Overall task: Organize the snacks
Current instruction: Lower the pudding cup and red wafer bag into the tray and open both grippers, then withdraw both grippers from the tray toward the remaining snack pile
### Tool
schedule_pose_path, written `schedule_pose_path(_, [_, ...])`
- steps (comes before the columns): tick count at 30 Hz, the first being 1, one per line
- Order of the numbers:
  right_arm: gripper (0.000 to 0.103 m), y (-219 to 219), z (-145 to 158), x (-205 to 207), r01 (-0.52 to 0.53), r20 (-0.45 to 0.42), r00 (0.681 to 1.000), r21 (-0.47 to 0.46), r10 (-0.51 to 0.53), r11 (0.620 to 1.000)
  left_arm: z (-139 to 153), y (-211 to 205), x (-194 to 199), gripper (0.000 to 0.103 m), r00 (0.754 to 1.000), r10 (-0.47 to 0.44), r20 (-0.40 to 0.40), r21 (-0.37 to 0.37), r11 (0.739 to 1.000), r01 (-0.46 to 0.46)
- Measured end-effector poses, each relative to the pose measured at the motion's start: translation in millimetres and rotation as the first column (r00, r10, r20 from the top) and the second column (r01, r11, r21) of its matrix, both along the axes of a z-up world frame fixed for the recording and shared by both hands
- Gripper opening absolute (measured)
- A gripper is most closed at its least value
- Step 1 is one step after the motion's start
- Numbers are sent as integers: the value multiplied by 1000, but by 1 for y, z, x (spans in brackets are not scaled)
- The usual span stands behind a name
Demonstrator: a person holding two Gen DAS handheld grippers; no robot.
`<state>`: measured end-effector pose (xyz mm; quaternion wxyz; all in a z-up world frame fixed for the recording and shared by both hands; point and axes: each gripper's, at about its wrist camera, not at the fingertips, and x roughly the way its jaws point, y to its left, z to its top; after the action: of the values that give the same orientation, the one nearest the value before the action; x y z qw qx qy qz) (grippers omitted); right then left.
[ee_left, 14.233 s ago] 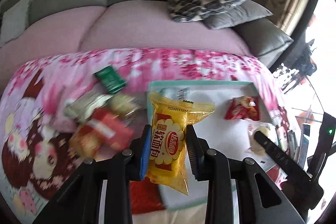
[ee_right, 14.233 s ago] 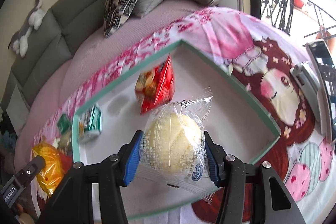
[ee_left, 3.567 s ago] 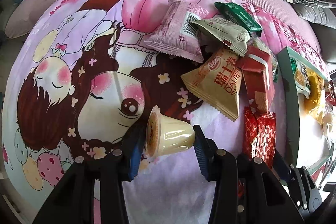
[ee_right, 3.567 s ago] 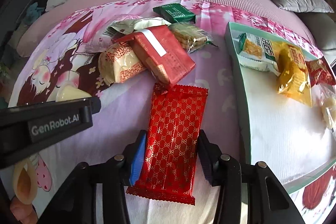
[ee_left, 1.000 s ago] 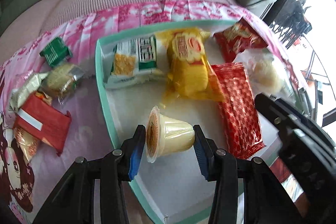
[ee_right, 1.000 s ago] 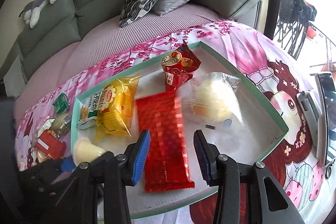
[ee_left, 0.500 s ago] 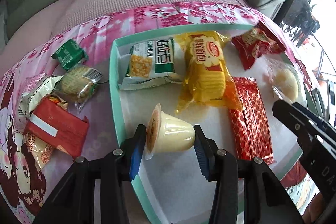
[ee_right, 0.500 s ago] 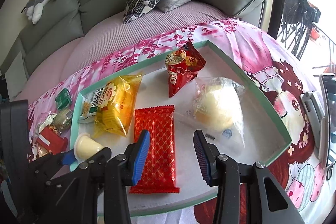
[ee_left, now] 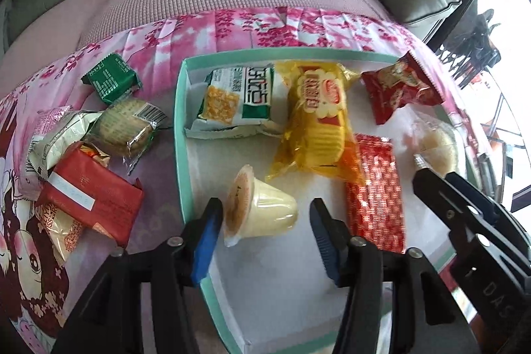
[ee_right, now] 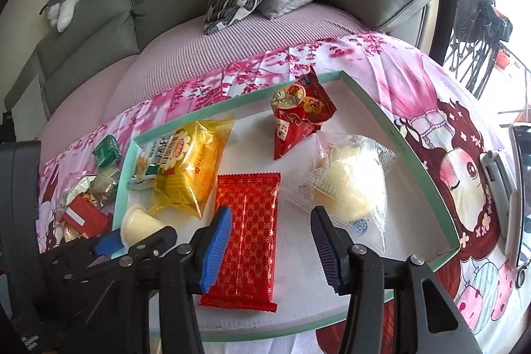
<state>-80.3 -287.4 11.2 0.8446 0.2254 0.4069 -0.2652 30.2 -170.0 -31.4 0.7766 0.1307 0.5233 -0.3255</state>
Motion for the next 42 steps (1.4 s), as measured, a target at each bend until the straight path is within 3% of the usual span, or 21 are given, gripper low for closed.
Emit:
schedule_pose_path(3, [54, 1, 6, -2, 2, 22, 1000, -8, -2, 1000, 9, 2, 0, 62, 1000, 13, 22, 3, 1000, -13])
schedule_pose_path(7, [54, 2, 11, -4, 8, 41, 999, -12, -7, 1000, 18, 13, 6, 64, 999, 43, -14, -38, 998, -44])
schedule_pose_path(12, [54, 2, 10, -3, 6, 35, 999, -10, -5, 1000, 28, 27, 15, 69, 994, 109, 17, -20, 994, -109])
schedule_pose_path(18, [60, 8, 7, 2, -25, 13, 1000, -18, 25, 1000, 34, 54, 28, 72, 970, 243, 29, 1, 970, -243])
schedule_pose_path(24, [70, 22, 5, 12, -69, -7, 998, -35, 69, 997, 31, 83, 35, 73, 928, 368, 54, 58, 927, -371])
schedule_pose_path(26, [78, 28, 4, 15, -80, -12, 997, -47, 79, 996, 29, 91, 37, 84, 914, 401, 67, 87, 910, -406])
schedule_pose_path(27, [81, 30, 4, 17, -87, -13, 996, -50, 86, 995, 29, 94, 37, 85, 909, 410, 74, 94, 905, -416])
schedule_pose_path(40, [98, 40, 2, 23, -108, -21, 994, -78, 107, 991, 26, 106, 40, 85, 885, 457, 94, 117, 877, -465])
schedule_pose_path(42, [103, 39, 2, 22, -100, -16, 995, -77, 99, 992, 27, 106, 39, 100, 882, 457, 116, 113, 876, -469])
